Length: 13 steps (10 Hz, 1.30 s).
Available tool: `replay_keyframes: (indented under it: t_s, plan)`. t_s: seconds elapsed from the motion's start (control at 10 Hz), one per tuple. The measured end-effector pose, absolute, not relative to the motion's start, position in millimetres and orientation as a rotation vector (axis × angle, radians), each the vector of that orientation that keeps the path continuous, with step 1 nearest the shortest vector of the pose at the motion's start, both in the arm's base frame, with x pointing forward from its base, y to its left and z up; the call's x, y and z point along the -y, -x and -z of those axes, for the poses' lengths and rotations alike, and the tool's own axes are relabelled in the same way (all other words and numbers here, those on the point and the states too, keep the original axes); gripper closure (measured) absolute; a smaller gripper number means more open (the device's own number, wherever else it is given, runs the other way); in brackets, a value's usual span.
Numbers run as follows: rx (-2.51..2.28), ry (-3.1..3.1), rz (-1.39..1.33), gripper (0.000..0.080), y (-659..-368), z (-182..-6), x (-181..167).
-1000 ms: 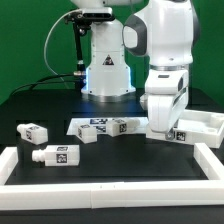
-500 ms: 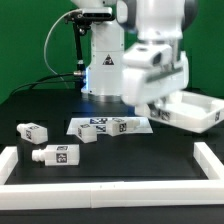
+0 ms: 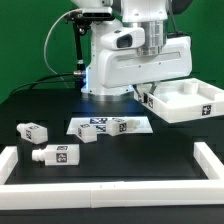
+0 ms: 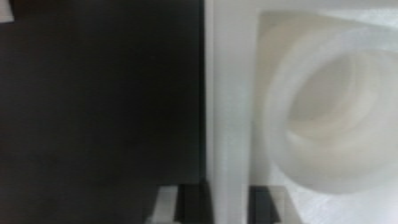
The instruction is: Assemble one leg
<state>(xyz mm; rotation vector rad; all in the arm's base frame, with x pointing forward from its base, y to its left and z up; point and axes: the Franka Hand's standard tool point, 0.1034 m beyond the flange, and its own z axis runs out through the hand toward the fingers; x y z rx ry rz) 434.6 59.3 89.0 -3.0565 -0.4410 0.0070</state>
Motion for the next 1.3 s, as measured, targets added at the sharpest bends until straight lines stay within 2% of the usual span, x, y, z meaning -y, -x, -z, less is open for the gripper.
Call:
replay_keyframes:
  t_s: [0.1, 0.3, 0.4, 0.5, 0.6, 0.9, 1.1, 1.2, 1.3]
  plan:
    - [0.32, 3.069, -0.011, 0.0745, -435.1, -88.6, -58.2]
    - [-0.021, 3.078, -0.062, 0.0745, -461.2, -93.1, -33.0]
    - [-0.23, 3.07, -0.088, 0.0745, -475.6, -90.9, -22.0]
    - [-0.295, 3.059, -0.108, 0.0745, -481.6, -83.8, -9.3]
    - [-0.428, 3.046, -0.115, 0.0745, -480.1, -83.3, -11.5]
    - [-0.377, 3.052, -0.122, 0.0745, -478.8, -81.1, -13.5]
    - [-0.154, 3.067, -0.146, 0.0745, -506.0, -74.0, 14.1]
    - [-0.07, 3.077, -0.134, 0.0745, -522.2, -66.6, 19.8]
    - [-0.005, 3.072, -0.139, 0.0745, -526.0, -59.4, 16.5]
